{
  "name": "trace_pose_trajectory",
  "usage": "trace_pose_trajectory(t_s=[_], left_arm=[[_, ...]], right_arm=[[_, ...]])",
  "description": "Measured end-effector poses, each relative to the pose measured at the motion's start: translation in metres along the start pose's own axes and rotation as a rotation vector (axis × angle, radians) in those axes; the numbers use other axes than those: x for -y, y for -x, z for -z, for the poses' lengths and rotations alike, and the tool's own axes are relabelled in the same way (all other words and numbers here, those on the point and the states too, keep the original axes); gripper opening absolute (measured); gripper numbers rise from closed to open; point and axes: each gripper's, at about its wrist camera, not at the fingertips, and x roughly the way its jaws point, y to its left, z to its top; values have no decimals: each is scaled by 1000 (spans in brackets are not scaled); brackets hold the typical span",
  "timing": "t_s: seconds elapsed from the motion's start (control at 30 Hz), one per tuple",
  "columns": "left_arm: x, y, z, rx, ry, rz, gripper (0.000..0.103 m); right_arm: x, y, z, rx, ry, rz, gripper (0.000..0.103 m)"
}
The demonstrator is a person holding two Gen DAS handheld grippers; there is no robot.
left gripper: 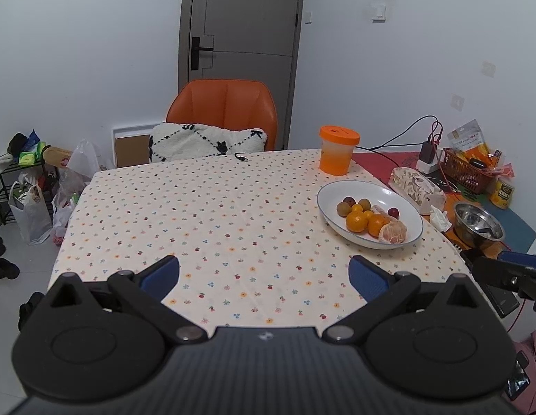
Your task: Organize fruits
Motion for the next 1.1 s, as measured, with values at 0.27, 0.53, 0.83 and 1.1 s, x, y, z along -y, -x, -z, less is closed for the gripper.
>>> trace_pose_trajectory(t_s=[0.27,0.53,0.83,1.1], left_arm=[[0,0,0,-3,-2,0,103],[1,1,1,3,-2,8,103],[1,1,1,1,-1,6,103],[1,3,-1,10,-1,3,103]], right_arm=[[-1,0,0,-1,3,-2,103],[-1,-2,1,-7,6,3,103],[1,-1,1,-2,7,9,103],[1,-1,1,-2,6,9,103]])
